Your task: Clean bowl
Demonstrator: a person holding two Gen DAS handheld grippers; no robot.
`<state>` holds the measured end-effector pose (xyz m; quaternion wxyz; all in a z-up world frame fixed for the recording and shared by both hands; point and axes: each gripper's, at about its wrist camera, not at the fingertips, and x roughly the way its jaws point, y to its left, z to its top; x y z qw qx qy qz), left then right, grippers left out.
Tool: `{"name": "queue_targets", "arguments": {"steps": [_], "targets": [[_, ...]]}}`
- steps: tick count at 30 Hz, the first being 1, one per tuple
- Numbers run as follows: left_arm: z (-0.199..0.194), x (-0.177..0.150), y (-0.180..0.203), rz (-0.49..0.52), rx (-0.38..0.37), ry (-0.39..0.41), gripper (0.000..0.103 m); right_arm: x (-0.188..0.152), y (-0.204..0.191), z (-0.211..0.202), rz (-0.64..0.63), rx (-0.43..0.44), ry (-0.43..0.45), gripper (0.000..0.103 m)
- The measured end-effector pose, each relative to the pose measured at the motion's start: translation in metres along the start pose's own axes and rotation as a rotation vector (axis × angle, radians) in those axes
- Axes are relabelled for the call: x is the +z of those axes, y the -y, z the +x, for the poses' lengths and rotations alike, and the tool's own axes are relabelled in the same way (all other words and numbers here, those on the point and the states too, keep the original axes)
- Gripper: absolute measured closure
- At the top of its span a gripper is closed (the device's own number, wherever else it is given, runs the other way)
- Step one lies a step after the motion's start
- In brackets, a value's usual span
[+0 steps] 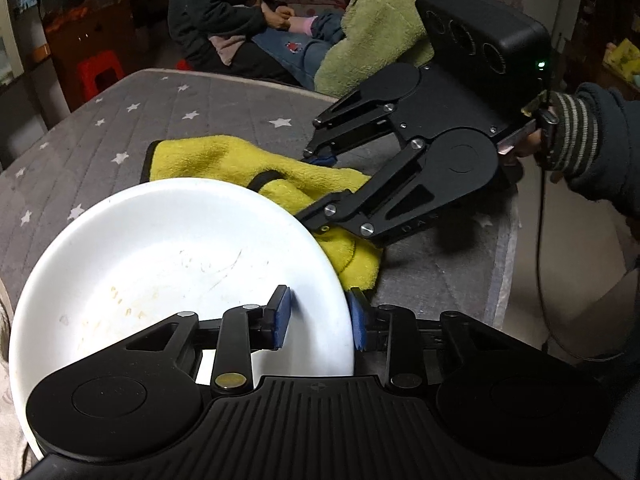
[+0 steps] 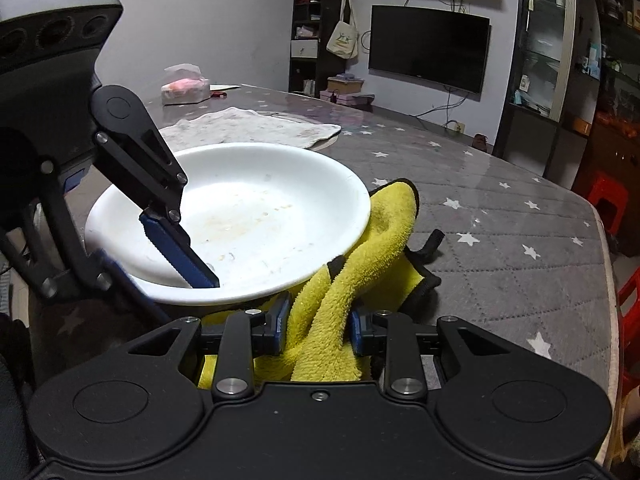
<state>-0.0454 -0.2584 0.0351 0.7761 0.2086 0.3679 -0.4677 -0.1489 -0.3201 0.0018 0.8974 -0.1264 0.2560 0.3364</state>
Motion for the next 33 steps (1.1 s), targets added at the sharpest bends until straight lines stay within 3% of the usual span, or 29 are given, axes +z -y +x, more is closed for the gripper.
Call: {"name": "queue_targets", "arguments": {"steps": [11, 19, 24, 28, 33], "targets": [[-0.007, -0.001, -0.003, -0.02, 0.006, 0.019, 0.069, 0.006, 0.032, 0.019, 0.102, 0.0, 0.033, 0.072], [-0.045, -0.008, 0.001, -0.063, 0.092, 0.115, 0.053, 0.008, 0.029, -0.002, 0.193, -0.083, 0.067, 0.073], [-0.067, -0.021, 0.001, -0.116, 0.2, 0.164, 0.048, 0.014, 0.023, -0.006, 0.203, -0.144, 0.043, 0.074], [-0.086, -0.04, -0.008, -0.245, 0.338, 0.202, 0.045, 0.006, 0.018, 0.008, 0.233, -0.219, -0.01, 0.074], [-0.108, -0.065, -0.025, -0.394, 0.471, 0.211, 0.042, -0.006, 0.015, 0.012, 0.321, -0.269, 0.022, 0.074]]}}
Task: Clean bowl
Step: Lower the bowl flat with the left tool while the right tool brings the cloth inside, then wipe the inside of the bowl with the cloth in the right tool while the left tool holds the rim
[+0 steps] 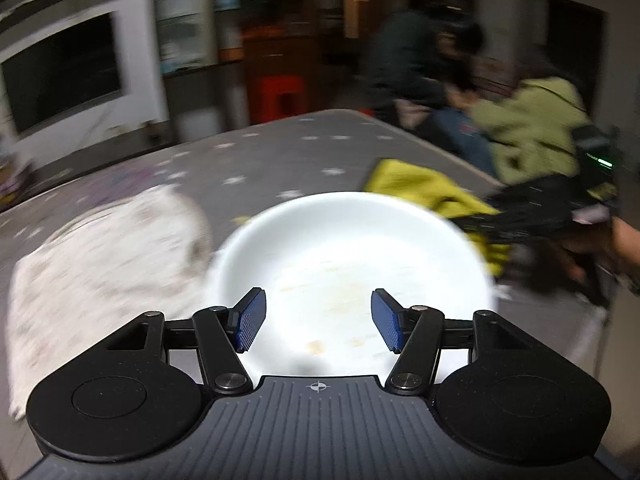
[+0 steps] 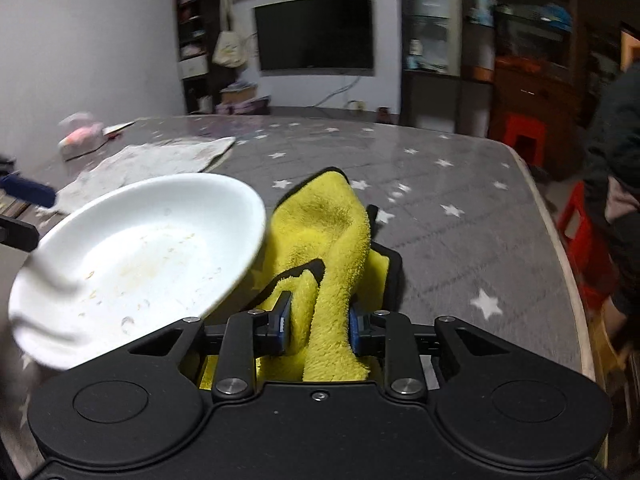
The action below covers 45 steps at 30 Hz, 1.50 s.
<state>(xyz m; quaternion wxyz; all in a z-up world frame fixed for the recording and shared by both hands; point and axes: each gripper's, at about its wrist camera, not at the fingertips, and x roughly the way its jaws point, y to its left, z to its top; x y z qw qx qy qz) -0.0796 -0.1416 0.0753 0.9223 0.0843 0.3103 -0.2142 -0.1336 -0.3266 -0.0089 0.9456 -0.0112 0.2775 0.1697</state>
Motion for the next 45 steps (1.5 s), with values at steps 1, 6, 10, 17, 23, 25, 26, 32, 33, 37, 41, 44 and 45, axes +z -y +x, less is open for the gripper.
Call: {"name": "queue_targets", "arguments": {"steps": [1, 6, 10, 17, 23, 25, 26, 32, 33, 37, 41, 44, 45], "targets": [[-0.001, -0.002, -0.006, -0.023, 0.025, -0.007, 0.042, 0.0, 0.0, 0.0, 0.018, -0.011, 0.003, 0.075], [-0.005, -0.011, -0.029, -0.139, 0.041, -0.032, 0.042, 0.005, 0.0, -0.011, 0.097, -0.036, 0.043, 0.082], [-0.004, -0.021, -0.037, -0.224, 0.01, -0.048, 0.042, 0.017, -0.004, -0.033, 0.11, -0.056, 0.102, 0.083], [0.001, -0.031, -0.027, -0.266, -0.036, -0.067, 0.046, 0.037, -0.026, -0.064, 0.061, -0.012, 0.165, 0.083], [0.01, -0.039, -0.028, -0.314, -0.041, -0.104, 0.066, 0.037, -0.059, -0.055, 0.011, 0.061, 0.139, 0.083], [0.014, -0.042, -0.028, -0.33, -0.053, -0.116, 0.07, 0.033, -0.074, -0.041, -0.001, 0.088, 0.095, 0.083], [0.014, -0.043, -0.027, -0.333, -0.052, -0.112, 0.07, 0.031, -0.079, -0.035, -0.005, 0.104, 0.08, 0.083], [0.016, -0.042, -0.022, -0.324, -0.027, -0.112, 0.072, 0.021, -0.109, -0.01, -0.074, 0.151, -0.022, 0.083], [0.017, -0.041, -0.022, -0.32, -0.023, -0.111, 0.073, 0.018, -0.114, -0.01, -0.088, 0.146, -0.034, 0.083], [0.02, -0.034, -0.019, -0.275, -0.004, -0.097, 0.075, 0.009, -0.119, -0.008, -0.078, 0.117, -0.082, 0.083], [0.028, -0.025, -0.017, -0.23, 0.012, -0.094, 0.077, 0.009, -0.111, -0.006, -0.073, 0.067, -0.095, 0.083], [0.035, -0.023, -0.021, -0.227, 0.007, -0.103, 0.077, 0.01, -0.107, -0.003, -0.098, 0.011, -0.092, 0.083], [0.037, -0.022, -0.023, -0.225, 0.004, -0.108, 0.077, 0.011, -0.106, -0.001, -0.104, -0.006, -0.093, 0.083]]}}
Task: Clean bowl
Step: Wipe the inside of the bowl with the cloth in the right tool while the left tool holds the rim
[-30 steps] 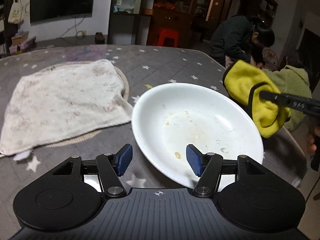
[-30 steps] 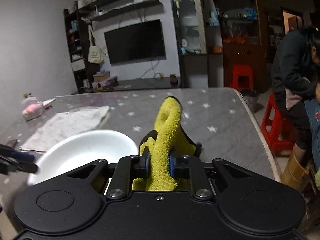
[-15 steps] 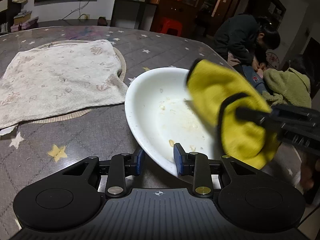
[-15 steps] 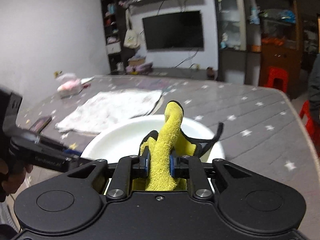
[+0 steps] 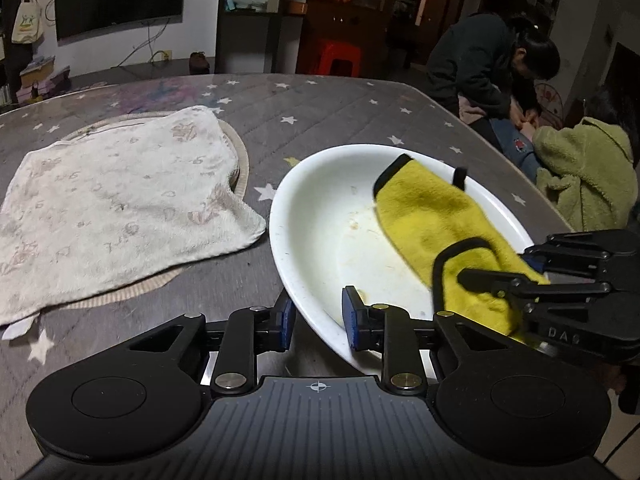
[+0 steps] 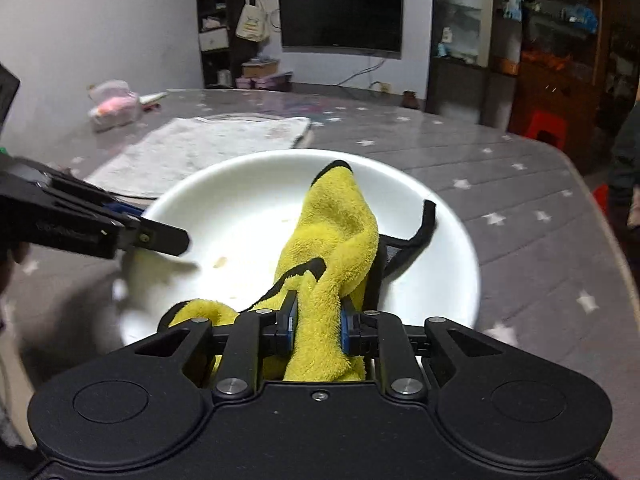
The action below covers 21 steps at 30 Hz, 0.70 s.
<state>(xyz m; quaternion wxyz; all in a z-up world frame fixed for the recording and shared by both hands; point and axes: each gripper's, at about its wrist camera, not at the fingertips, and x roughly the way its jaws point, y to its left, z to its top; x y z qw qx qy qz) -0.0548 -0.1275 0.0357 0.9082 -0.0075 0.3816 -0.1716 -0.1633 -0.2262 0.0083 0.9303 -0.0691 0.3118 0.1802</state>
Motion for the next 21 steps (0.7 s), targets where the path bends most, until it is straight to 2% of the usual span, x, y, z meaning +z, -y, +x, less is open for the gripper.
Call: {"name": "queue_targets", "arguments": {"steps": [5, 11, 16, 21], "targets": [[0.006, 0.001, -0.007, 0.003, -0.026, -0.012, 0.077, 0.008, 0.007, 0.015, -0.044, -0.071, 0.0, 0.083], [0.006, 0.0, -0.006, 0.014, -0.028, -0.011, 0.076, 0.024, 0.012, 0.04, -0.071, -0.102, -0.009, 0.083], [0.006, 0.001, -0.005, 0.013, -0.022, -0.013, 0.076, 0.04, 0.004, 0.06, -0.097, -0.08, -0.034, 0.083], [0.006, 0.001, -0.006, 0.008, -0.023, -0.014, 0.076, 0.041, -0.003, 0.062, -0.095, -0.049, -0.036, 0.083]]}}
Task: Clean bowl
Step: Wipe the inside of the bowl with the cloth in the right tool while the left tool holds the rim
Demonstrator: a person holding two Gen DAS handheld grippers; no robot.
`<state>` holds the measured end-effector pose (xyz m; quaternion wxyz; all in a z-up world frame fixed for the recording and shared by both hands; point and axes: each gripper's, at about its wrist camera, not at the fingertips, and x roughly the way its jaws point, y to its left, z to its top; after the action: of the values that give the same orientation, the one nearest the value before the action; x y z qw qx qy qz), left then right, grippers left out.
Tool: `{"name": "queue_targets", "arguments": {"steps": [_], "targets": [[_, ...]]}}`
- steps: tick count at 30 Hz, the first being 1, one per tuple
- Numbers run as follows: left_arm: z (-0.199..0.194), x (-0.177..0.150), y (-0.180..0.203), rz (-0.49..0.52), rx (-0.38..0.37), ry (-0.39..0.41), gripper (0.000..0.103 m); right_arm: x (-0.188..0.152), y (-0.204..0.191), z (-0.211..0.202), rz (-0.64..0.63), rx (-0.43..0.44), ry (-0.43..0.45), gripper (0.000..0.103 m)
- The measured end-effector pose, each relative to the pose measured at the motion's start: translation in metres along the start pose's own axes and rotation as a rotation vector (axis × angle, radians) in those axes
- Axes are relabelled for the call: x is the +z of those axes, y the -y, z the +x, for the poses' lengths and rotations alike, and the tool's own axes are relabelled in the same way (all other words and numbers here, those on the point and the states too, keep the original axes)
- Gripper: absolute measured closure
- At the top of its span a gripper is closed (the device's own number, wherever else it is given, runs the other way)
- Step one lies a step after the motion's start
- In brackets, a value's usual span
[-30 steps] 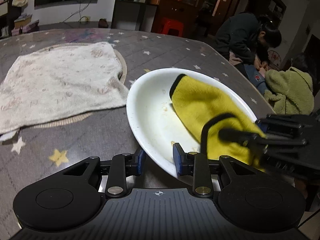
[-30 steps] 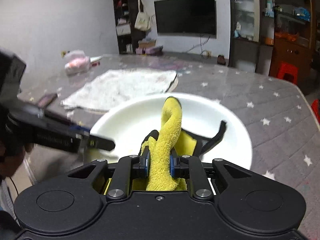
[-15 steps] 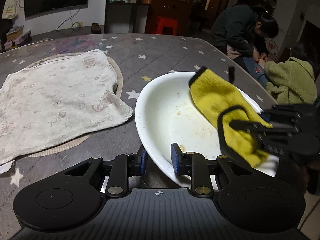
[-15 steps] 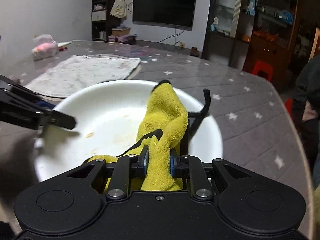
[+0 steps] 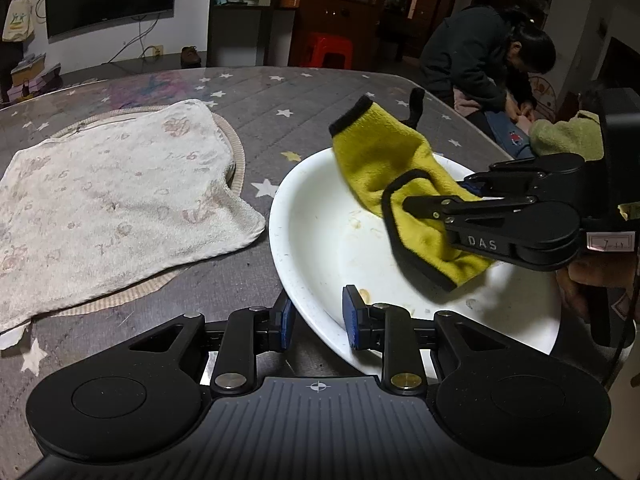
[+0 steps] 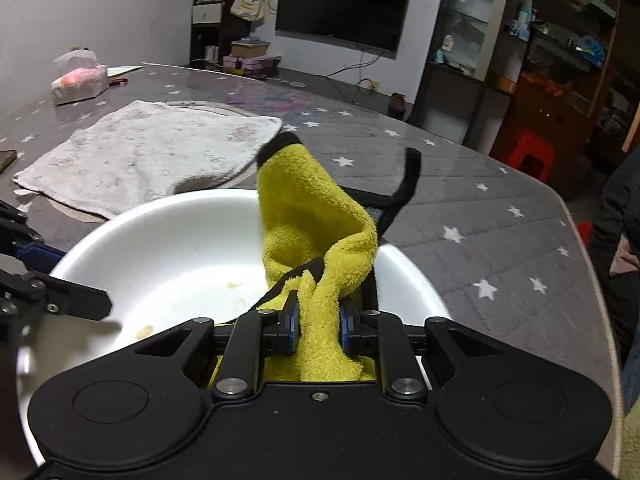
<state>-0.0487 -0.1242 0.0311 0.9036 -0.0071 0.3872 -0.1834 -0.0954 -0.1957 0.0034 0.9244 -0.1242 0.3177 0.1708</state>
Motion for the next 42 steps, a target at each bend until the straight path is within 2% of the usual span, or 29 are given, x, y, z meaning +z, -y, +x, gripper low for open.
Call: {"name": "queue_targets", "arguments": {"steps": [9, 15, 20, 27, 35, 42], "targets": [[0.004, -0.001, 0.0, -0.049, 0.015, -0.01, 0.075, -0.022, -0.008, -0.033, 0.039, 0.068, -0.014, 0.083], [-0.005, -0.006, 0.007, -0.098, 0.027, -0.014, 0.075, -0.035, -0.008, -0.055, 0.012, 0.049, -0.03, 0.083], [-0.015, -0.014, 0.013, -0.131, 0.042, 0.009, 0.075, -0.033, 0.002, -0.052, 0.023, 0.007, -0.024, 0.083], [-0.014, -0.012, 0.018, -0.08, 0.068, 0.012, 0.075, -0.027, 0.011, -0.037, 0.026, -0.049, -0.005, 0.083], [0.004, 0.007, 0.024, 0.055, 0.123, 0.015, 0.075, -0.019, 0.023, -0.018, 0.024, -0.081, 0.004, 0.083], [0.024, 0.026, 0.019, 0.144, 0.118, 0.003, 0.076, -0.003, 0.033, 0.004, 0.028, -0.09, -0.002, 0.083]]}}
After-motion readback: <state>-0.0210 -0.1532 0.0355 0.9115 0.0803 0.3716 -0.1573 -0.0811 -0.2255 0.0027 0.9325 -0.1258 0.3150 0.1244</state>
